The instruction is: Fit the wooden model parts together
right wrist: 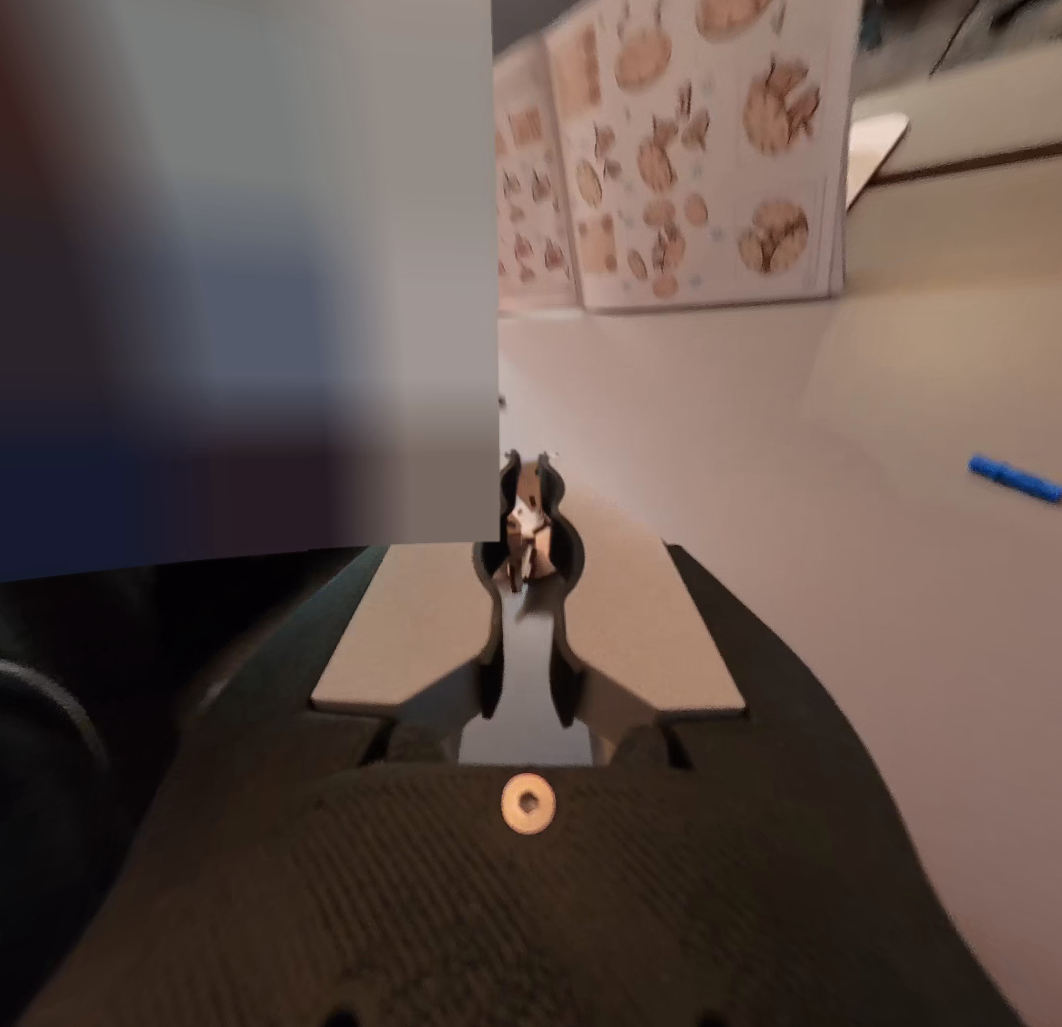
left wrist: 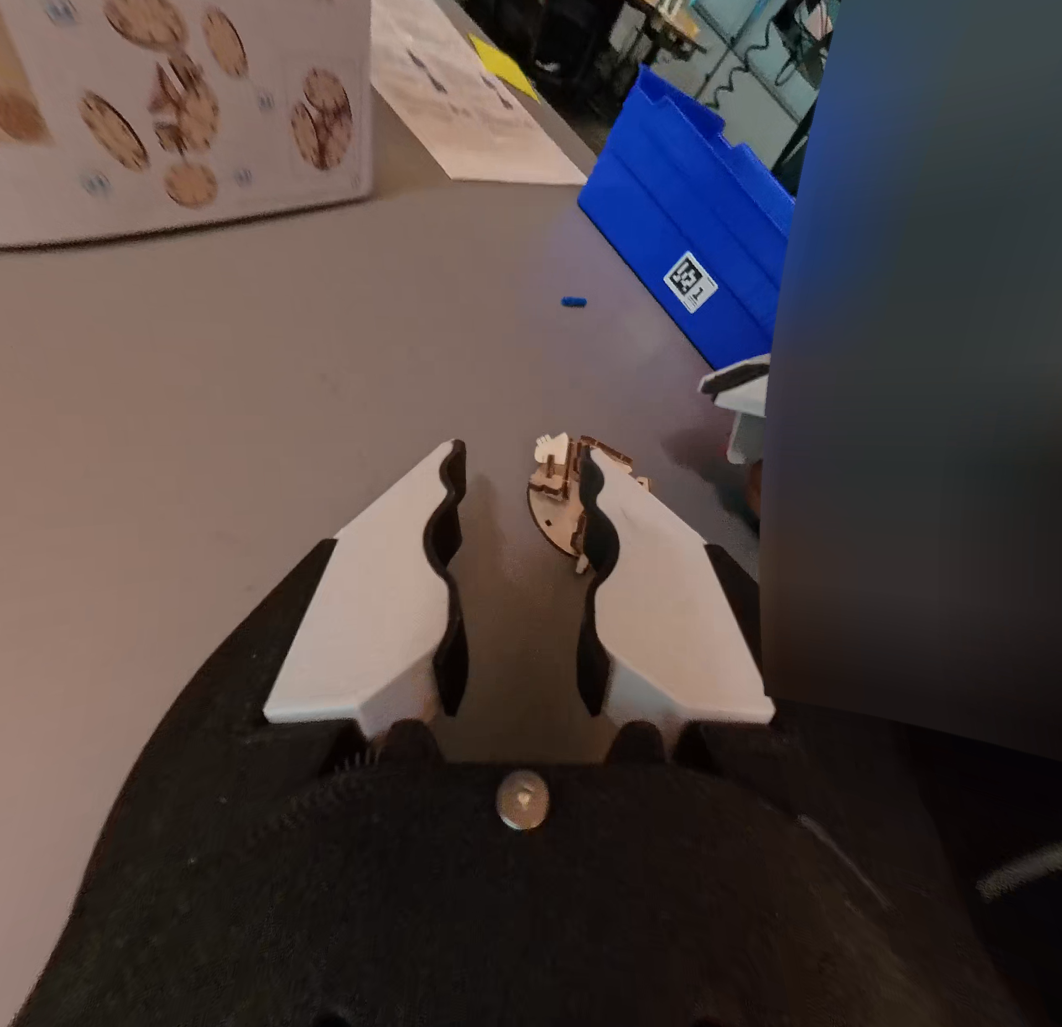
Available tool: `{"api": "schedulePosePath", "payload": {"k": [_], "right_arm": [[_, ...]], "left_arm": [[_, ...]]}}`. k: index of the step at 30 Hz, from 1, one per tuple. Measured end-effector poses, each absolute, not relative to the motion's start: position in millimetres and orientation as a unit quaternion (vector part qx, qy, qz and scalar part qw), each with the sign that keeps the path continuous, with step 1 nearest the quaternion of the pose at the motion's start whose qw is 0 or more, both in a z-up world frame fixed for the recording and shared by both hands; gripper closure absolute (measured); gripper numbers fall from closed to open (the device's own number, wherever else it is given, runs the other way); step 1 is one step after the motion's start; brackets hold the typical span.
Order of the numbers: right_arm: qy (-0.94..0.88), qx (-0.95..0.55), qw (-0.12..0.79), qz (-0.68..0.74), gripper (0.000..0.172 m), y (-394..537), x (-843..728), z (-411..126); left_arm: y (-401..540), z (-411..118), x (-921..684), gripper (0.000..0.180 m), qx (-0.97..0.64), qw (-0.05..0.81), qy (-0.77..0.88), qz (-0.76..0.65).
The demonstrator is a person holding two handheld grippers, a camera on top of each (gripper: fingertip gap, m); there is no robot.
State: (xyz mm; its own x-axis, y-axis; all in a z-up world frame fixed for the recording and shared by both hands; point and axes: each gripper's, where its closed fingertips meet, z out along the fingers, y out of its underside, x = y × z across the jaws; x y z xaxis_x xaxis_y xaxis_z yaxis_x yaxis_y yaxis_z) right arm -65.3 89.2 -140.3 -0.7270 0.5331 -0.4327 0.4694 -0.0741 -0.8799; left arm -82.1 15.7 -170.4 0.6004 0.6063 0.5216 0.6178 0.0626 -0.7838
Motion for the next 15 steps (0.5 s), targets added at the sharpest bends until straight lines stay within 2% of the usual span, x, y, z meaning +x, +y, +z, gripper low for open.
{"api": "schedulePosePath", "payload": {"k": [5, 11, 15], "right_arm": [[-0.725, -0.342, 0.056, 0.595, 0.162, 83.7, -54.5, -152.0], [-0.752, -0.295, 0.16, 0.568, 0.165, 86.9, -46.3, -150.2], [-0.77, -0.286, 0.178, 0.542, 0.167, 84.4, -44.9, -154.7]], "left_arm": [[13.0, -166.5, -84.1, 0.142, -0.693, 0.572, -0.437, 0.038], [28.2, -160.7, -74.4, 0.148, -0.721, 0.565, -0.395, 0.067], [33.1, -137.8, -70.0, 0.177, -0.698, 0.602, -0.379, 0.076]]}}
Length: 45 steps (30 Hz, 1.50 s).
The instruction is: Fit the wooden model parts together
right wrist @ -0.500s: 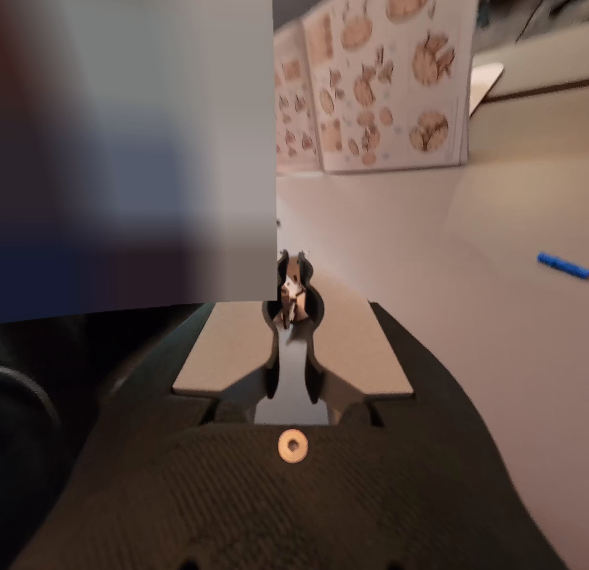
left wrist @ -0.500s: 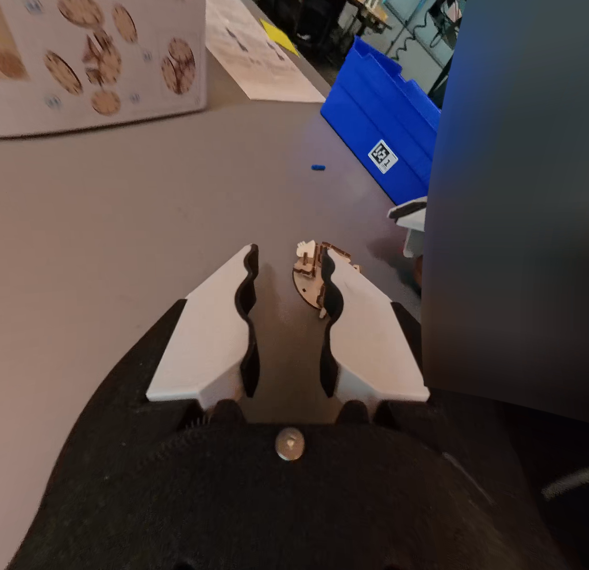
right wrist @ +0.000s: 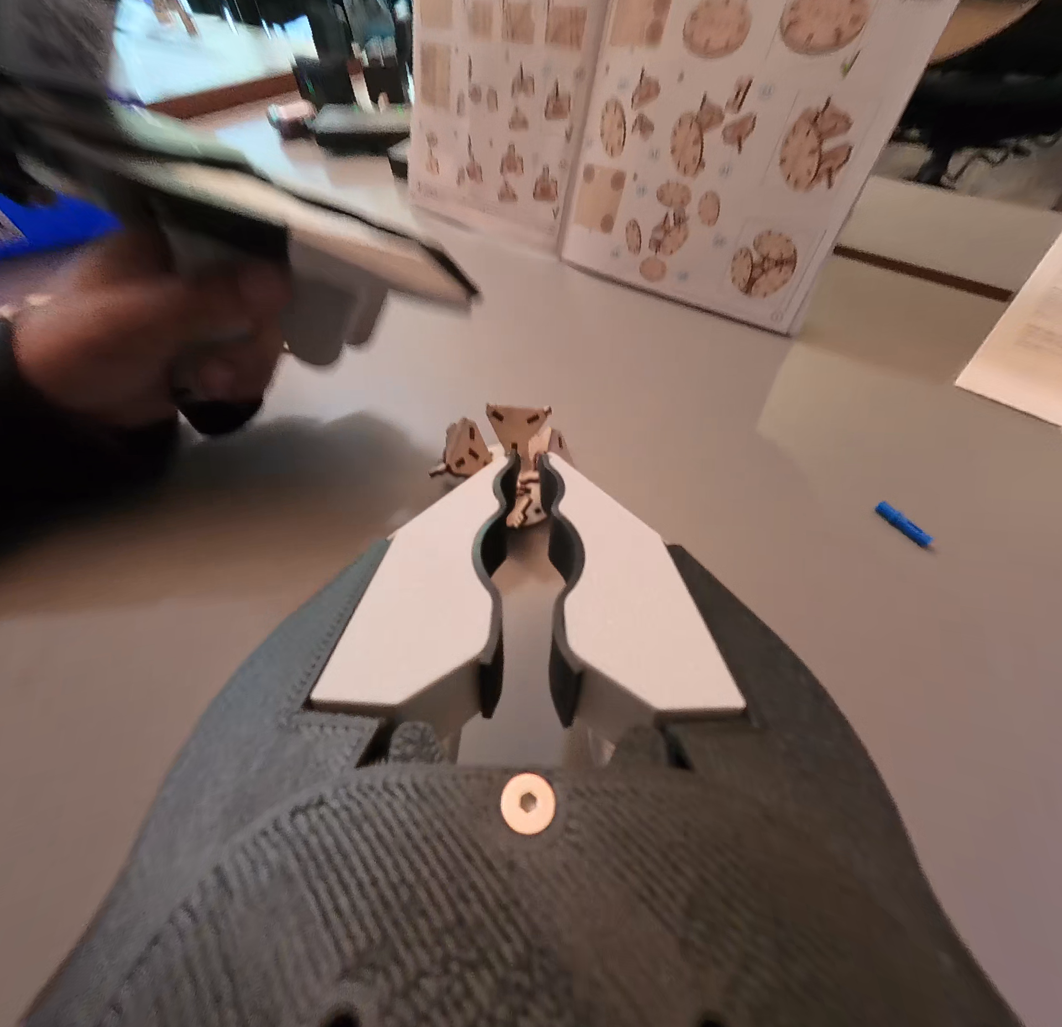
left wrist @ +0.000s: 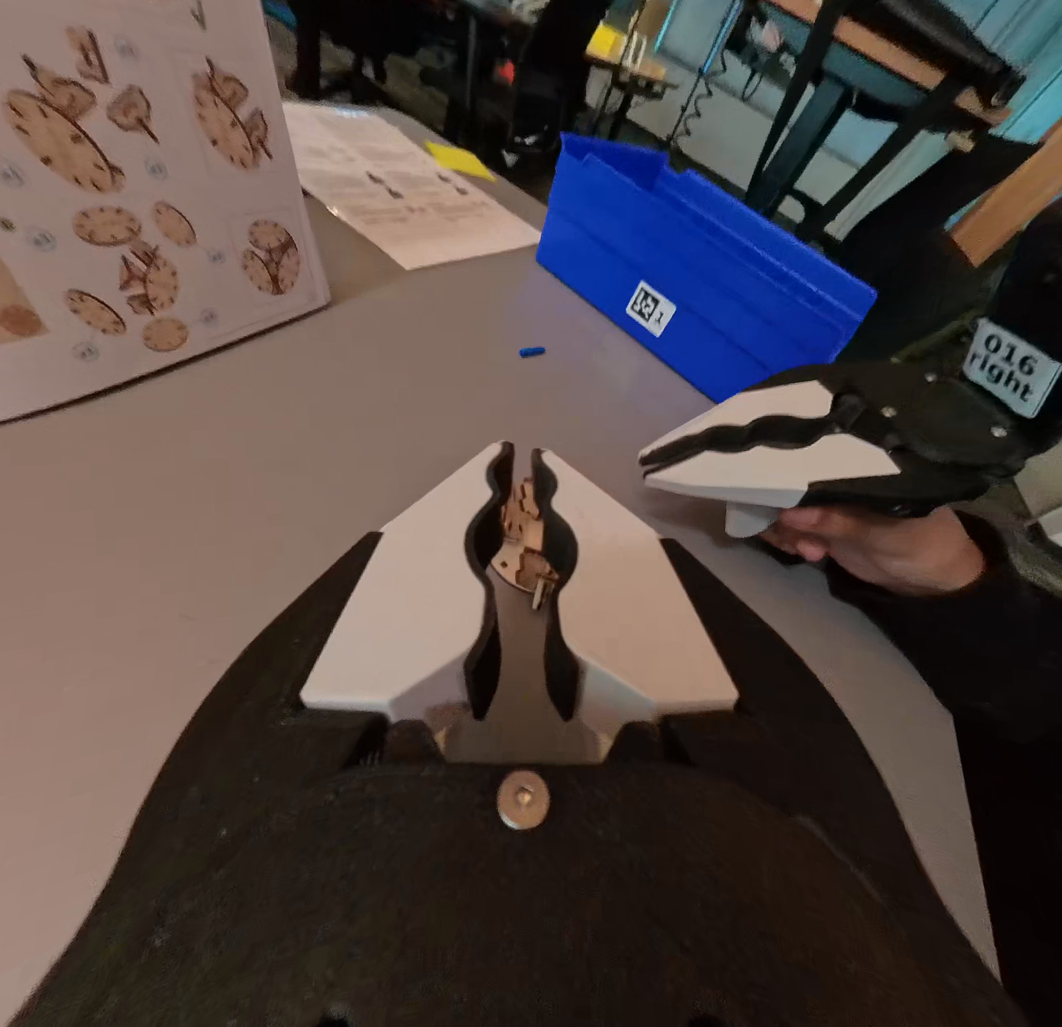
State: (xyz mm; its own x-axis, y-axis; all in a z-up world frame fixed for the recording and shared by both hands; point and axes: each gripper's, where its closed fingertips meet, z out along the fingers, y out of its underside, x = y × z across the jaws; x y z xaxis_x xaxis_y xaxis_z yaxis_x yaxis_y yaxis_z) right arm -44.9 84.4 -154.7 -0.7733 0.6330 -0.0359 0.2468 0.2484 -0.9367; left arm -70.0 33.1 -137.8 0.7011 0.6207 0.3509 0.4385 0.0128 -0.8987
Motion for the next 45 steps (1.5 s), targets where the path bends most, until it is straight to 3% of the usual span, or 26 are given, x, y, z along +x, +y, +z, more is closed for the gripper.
{"api": "schedulePosePath", "payload": {"k": [11, 16, 21, 26, 27, 30, 45], "right_arm": [[-0.766, -0.251, 0.229, 0.546, 0.169, 79.1, -40.6, -144.6], [-0.774, -0.237, 0.262, 0.526, 0.172, 78.5, -40.6, -146.6], [-0.77, -0.246, 0.261, 0.528, 0.172, 81.9, -45.1, -147.0], [-0.752, -0.268, 0.258, 0.544, 0.172, 90.3, -51.4, -143.4], [-0.748, -0.272, 0.259, 0.547, 0.172, 92.2, -53.6, -142.8], [-0.741, -0.281, 0.259, 0.552, 0.172, 97.2, -56.8, -141.2], [-0.741, -0.297, 0.252, 0.547, 0.172, 101.2, -61.8, -144.8]], "left_arm": [[-27.3, -53.5, -53.1, 0.18, -0.654, 0.638, -0.372, 0.166], [-147.4, -38.6, -17.7, 0.18, -0.651, 0.557, -0.428, 0.288], [-279.0, -90.8, 44.5, 0.173, -0.613, 0.427, -0.568, 0.346], [-303.4, -174.9, 98.4, 0.148, -0.638, 0.33, -0.641, 0.27], [-305.9, -182.7, 101.3, 0.136, -0.635, 0.322, -0.645, 0.277], [-304.8, -188.8, 98.1, 0.129, -0.623, 0.339, -0.641, 0.293], [-279.6, -211.3, 87.2, 0.131, -0.669, 0.298, -0.622, 0.276]]}}
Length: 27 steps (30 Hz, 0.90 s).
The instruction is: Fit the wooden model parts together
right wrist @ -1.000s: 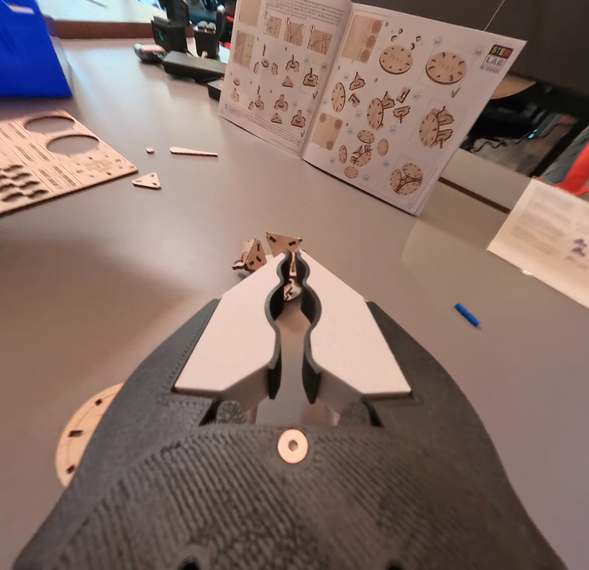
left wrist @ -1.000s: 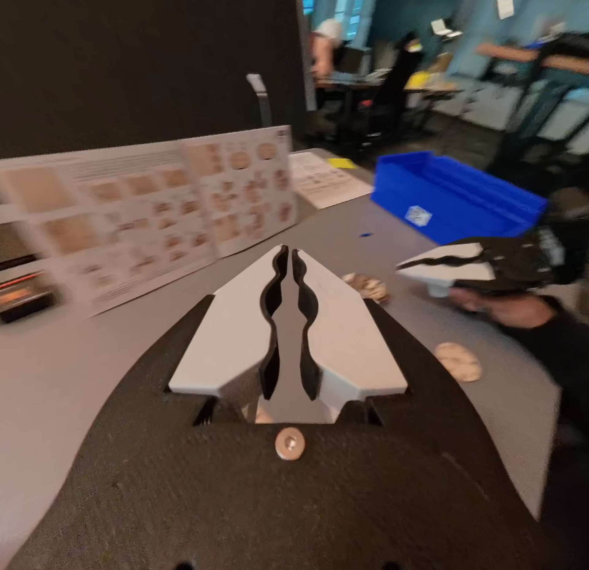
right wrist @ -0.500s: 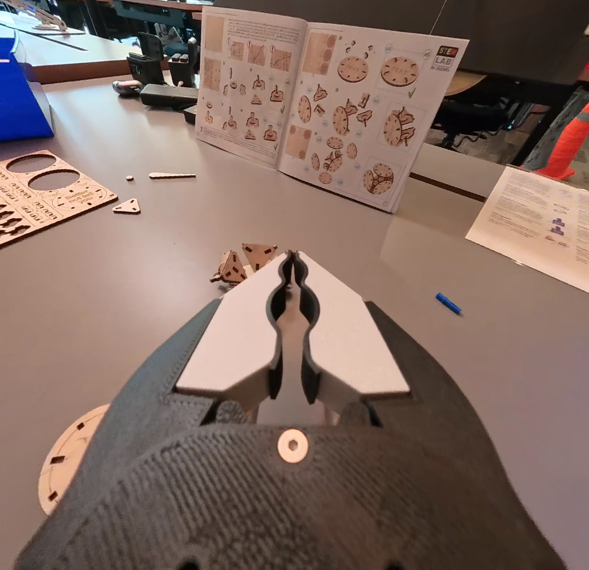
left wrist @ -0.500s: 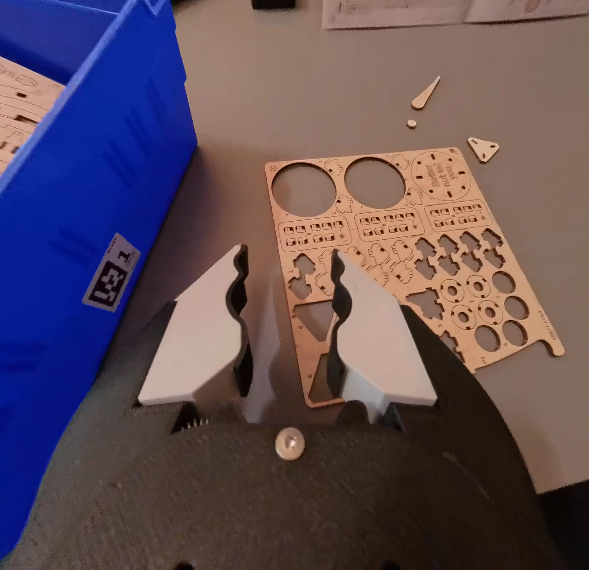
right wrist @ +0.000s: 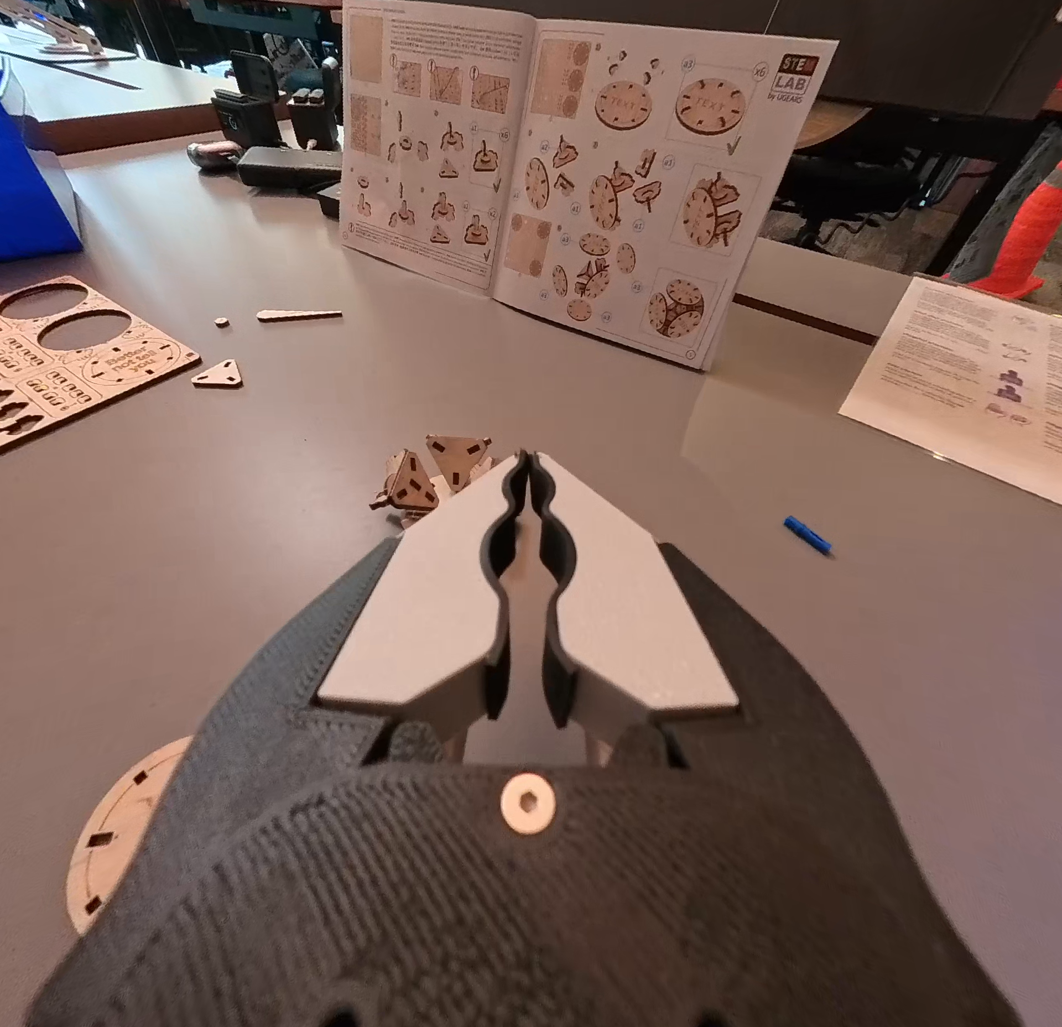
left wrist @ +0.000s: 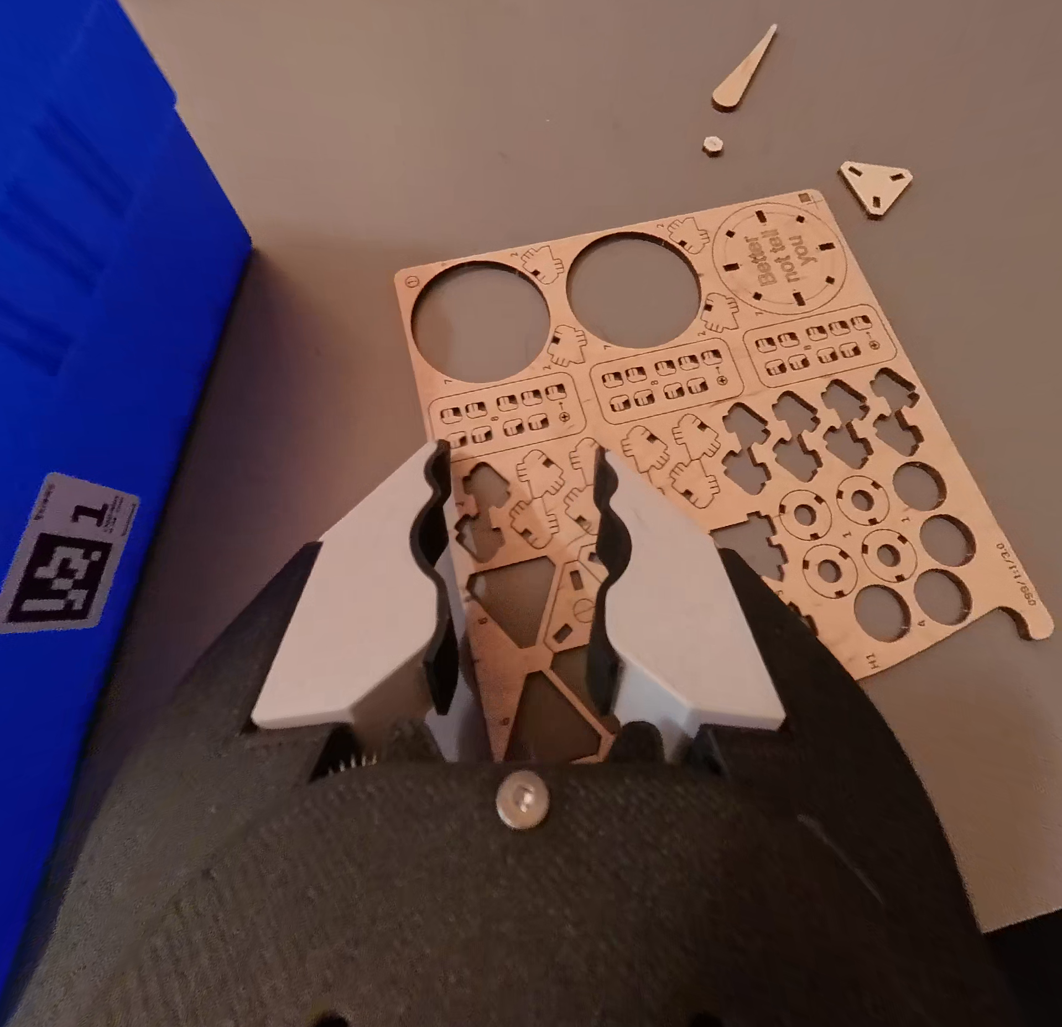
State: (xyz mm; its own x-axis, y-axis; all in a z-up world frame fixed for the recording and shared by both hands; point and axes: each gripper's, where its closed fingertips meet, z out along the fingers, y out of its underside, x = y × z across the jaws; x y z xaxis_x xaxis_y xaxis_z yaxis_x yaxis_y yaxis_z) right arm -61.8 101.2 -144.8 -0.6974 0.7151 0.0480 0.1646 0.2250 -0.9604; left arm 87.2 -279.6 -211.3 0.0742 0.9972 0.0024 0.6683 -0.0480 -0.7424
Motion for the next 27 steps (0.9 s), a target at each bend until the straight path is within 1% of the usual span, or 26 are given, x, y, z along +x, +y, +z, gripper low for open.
{"api": "schedulePosePath", "payload": {"k": [3, 9, 27], "right_arm": [[-0.738, -0.291, 0.26, 0.55, 0.172, 101.3, -61.7, -142.7], [-0.739, -0.287, 0.261, 0.551, 0.172, 100.5, -60.5, -142.0], [-0.742, -0.264, 0.283, 0.547, 0.172, 98.2, -58.3, -140.1]], "left_arm": [[-266.5, -214.1, 86.4, 0.142, -0.679, 0.305, -0.617, 0.255], [-248.5, -214.3, 82.5, 0.15, -0.692, 0.316, -0.603, 0.24], [-219.9, -213.9, 72.6, 0.144, -0.709, 0.324, -0.583, 0.227]]}}
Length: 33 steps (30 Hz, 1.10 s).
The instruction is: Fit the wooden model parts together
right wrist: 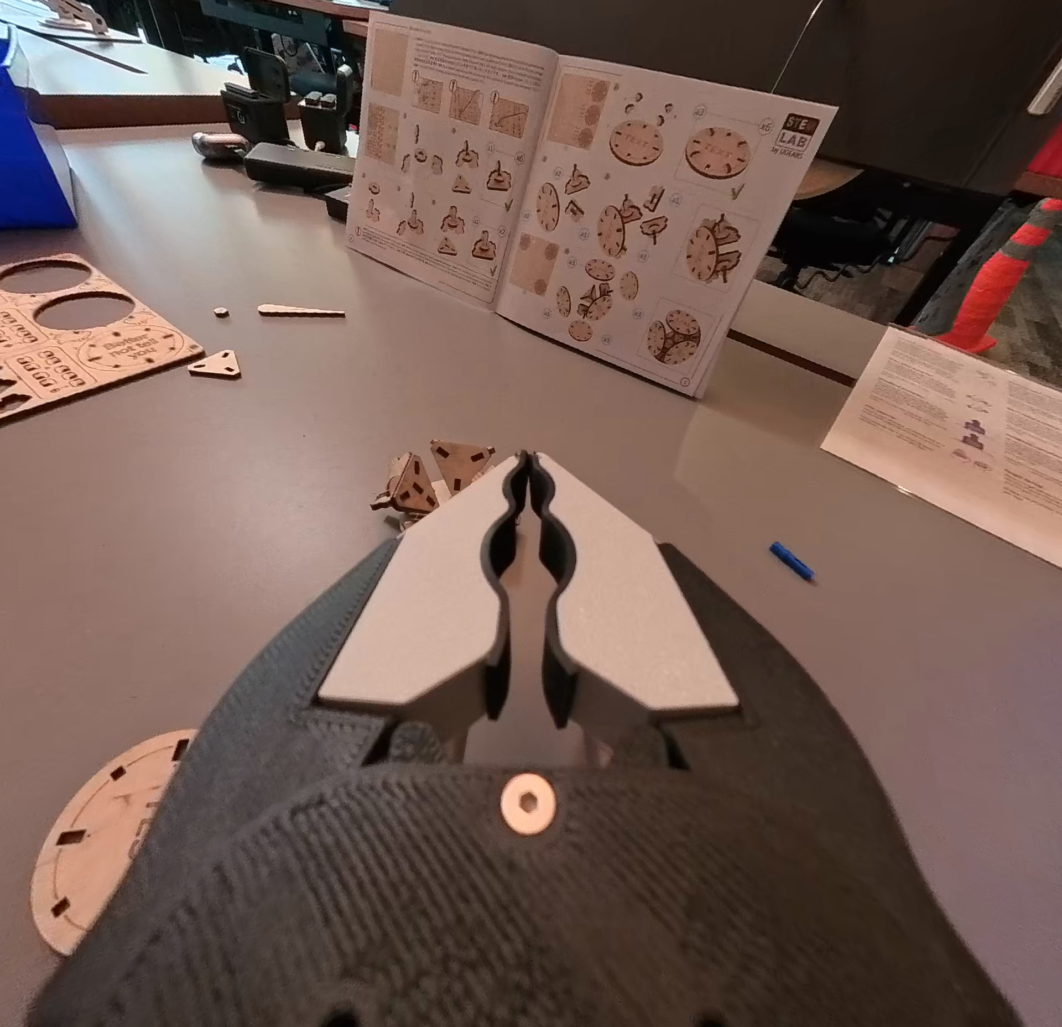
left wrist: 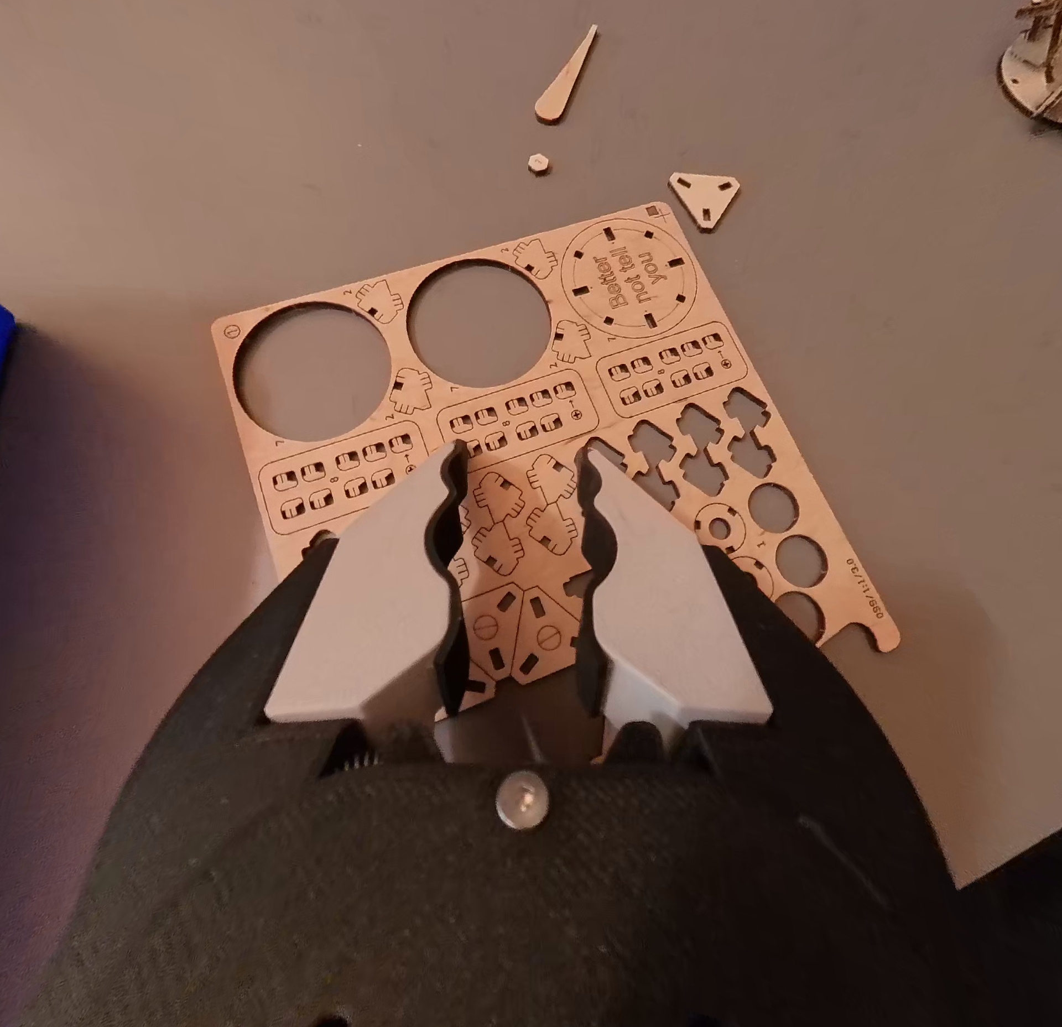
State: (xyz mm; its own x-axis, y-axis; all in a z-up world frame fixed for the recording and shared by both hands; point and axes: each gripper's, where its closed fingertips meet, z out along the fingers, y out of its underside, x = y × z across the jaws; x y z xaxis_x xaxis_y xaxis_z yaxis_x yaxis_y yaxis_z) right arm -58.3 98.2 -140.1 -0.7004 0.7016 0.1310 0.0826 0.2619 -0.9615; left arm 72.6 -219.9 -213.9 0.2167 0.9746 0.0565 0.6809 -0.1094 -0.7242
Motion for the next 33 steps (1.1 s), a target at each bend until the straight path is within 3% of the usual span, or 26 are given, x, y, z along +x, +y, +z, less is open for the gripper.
{"api": "schedulePosePath", "payload": {"k": [16, 33], "right_arm": [[-0.744, -0.262, 0.281, 0.547, 0.172, 97.9, -59.0, -140.5], [-0.716, -0.243, 0.252, 0.604, 0.172, 90.1, -63.3, -117.4]], "left_arm": [[-184.4, -214.6, 51.1, 0.141, -0.75, 0.332, -0.531, 0.213], [-63.7, -194.6, -1.0, 0.132, -0.835, 0.415, -0.358, 0.038]]}}
